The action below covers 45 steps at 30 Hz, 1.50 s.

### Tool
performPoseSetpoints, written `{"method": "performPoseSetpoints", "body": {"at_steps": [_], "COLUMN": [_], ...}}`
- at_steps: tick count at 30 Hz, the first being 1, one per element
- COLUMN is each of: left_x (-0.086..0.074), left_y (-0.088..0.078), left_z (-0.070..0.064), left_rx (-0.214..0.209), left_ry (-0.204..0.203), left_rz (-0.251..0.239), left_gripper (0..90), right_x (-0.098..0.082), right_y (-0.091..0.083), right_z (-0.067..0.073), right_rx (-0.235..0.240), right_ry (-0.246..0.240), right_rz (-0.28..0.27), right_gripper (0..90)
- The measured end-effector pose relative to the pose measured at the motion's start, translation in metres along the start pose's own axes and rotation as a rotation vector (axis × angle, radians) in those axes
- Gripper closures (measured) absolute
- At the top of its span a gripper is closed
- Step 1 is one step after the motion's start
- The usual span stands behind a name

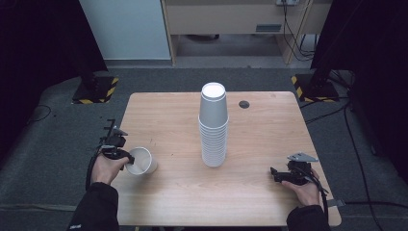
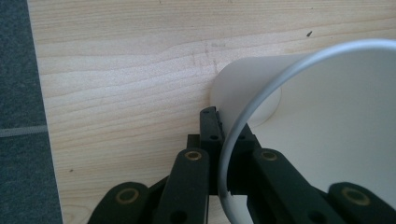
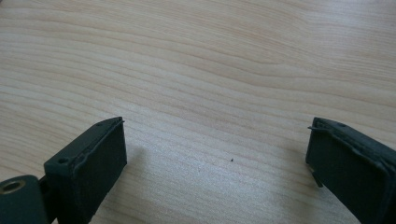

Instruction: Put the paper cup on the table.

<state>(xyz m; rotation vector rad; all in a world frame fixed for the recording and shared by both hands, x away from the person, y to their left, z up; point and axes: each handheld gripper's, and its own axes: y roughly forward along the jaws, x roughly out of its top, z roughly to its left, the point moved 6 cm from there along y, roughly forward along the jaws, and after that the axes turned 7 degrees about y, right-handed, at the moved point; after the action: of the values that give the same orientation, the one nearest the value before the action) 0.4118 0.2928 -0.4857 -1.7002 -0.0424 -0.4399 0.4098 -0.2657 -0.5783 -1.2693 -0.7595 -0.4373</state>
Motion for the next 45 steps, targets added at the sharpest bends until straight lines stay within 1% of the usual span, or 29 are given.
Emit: {"method": "performPoseSetpoints", "body": {"at_steps": [4, 7, 12, 13, 14, 17, 19, 20, 21, 23, 24, 25, 26, 27, 28, 29, 30, 31, 32, 34, 35, 36, 37, 39, 41, 42, 43, 44, 45], "left_x": [0.003, 0.005, 0.009, 0.009, 0.009, 0.009, 0.009, 0.009, 0.008, 0.007, 0.006, 0.006, 0.005, 0.004, 0.002, 0.002, 0.001, -0.001, -0.001, -0.005, -0.009, -0.012, -0.012, -0.017, -0.022, -0.027, -0.027, -0.033, -0.035], "left_y": [0.002, 0.003, 0.010, 0.010, 0.010, 0.009, 0.005, 0.005, 0.001, -0.004, -0.008, -0.008, -0.009, -0.013, -0.018, -0.018, -0.022, -0.027, -0.027, -0.033, -0.036, -0.037, -0.037, -0.037, -0.036, -0.033, -0.033, -0.028, -0.025], "left_z": [0.000, -0.001, -0.001, -0.001, -0.001, 0.000, 0.000, 0.000, 0.000, 0.000, 0.001, 0.001, 0.000, 0.001, 0.002, 0.002, 0.003, 0.004, 0.004, 0.005, 0.007, 0.009, 0.009, 0.015, 0.022, 0.028, 0.028, 0.037, 0.042], "left_rx": [0.005, 0.009, 0.018, 0.018, 0.018, 0.022, 0.016, 0.016, 0.019, -0.001, -0.006, -0.006, -0.011, -0.010, -0.006, -0.006, -0.004, 0.013, 0.013, 0.024, 0.048, 0.066, 0.066, 0.104, 0.137, 0.174, 0.174, 0.209, 0.222], "left_ry": [-0.002, -0.003, 0.002, 0.002, 0.004, 0.008, 0.011, 0.011, 0.029, 0.031, 0.035, 0.035, 0.043, 0.050, 0.048, 0.048, 0.047, 0.046, 0.046, 0.045, 0.047, 0.044, 0.044, 0.038, 0.030, 0.026, 0.026, 0.016, 0.006], "left_rz": [-0.003, -0.014, -0.084, -0.084, -0.113, -0.137, -0.202, -0.202, -0.256, -0.319, -0.377, -0.377, -0.405, -0.462, -0.528, -0.528, -0.588, -0.656, -0.656, -0.734, -0.788, -0.815, -0.815, -0.874, -0.903, -0.919, -0.919, -0.919, -0.907], "left_gripper": [86.8, 82.4, 81.3, 80.9, 80.0, 75.7, 72.8, 69.4, 64.6, 59.9, 55.7, 52.2, 52.2, 49.3, 41.9, 40.6, 40.6, 32.0, 31.7, 29.7, 24.5, 24.1, 22.7, 20.5, 19.4, 18.0, 17.2, 17.1, 16.8], "right_x": [-0.002, -0.002, -0.002, -0.002, -0.002, -0.002, -0.002, -0.002, -0.002, -0.002, -0.002, -0.002, -0.002, -0.002, -0.002, -0.002, -0.002, -0.002, -0.002, -0.002, -0.002, -0.002, -0.002, -0.002, -0.002, -0.002, -0.002, -0.002, -0.002], "right_y": [0.001, 0.001, 0.001, 0.001, 0.001, 0.001, 0.001, 0.001, 0.001, 0.001, 0.001, 0.001, 0.001, 0.001, 0.001, 0.001, 0.001, 0.001, 0.001, 0.001, 0.001, 0.001, 0.001, 0.001, 0.001, 0.001, 0.001, 0.001, 0.001], "right_z": [-0.002, -0.002, -0.002, -0.002, -0.001, -0.001, -0.001, -0.001, -0.001, -0.001, -0.002, -0.001, -0.001, -0.001, -0.001, -0.001, -0.002, -0.002, -0.002, -0.001, -0.002, -0.002, -0.002, -0.002, -0.002, -0.002, -0.002, -0.002, -0.002], "right_rx": [-0.006, -0.005, -0.005, -0.005, -0.006, -0.006, -0.006, -0.006, -0.007, -0.007, -0.008, -0.008, -0.008, -0.008, -0.009, -0.009, -0.009, -0.008, -0.008, -0.007, -0.008, -0.008, -0.008, -0.007, -0.008, -0.008, -0.008, -0.009, -0.009], "right_ry": [-0.001, -0.001, -0.002, -0.002, 0.000, -0.001, 0.000, 0.000, -0.001, -0.001, -0.002, -0.003, -0.003, -0.003, -0.003, -0.003, -0.005, -0.005, -0.005, -0.003, -0.002, -0.003, -0.003, -0.004, -0.006, -0.009, -0.009, -0.003, -0.003], "right_rz": [0.009, 0.012, 0.014, 0.014, 0.013, 0.013, 0.013, 0.013, 0.013, 0.013, 0.014, 0.016, 0.016, 0.016, 0.015, 0.015, 0.014, 0.016, 0.016, 0.017, 0.015, 0.015, 0.015, 0.017, 0.017, 0.015, 0.015, 0.015, 0.015], "right_gripper": [5.5, 5.4, 5.3, 5.3, 5.3, 5.3, 5.3, 5.3, 5.3, 5.3, 5.3, 5.3, 5.3, 5.2, 5.1, 5.1, 5.2, 5.1, 5.1, 5.1, 5.2, 5.2, 5.2, 5.2, 5.2, 5.2, 5.2, 5.2, 5.2]}}
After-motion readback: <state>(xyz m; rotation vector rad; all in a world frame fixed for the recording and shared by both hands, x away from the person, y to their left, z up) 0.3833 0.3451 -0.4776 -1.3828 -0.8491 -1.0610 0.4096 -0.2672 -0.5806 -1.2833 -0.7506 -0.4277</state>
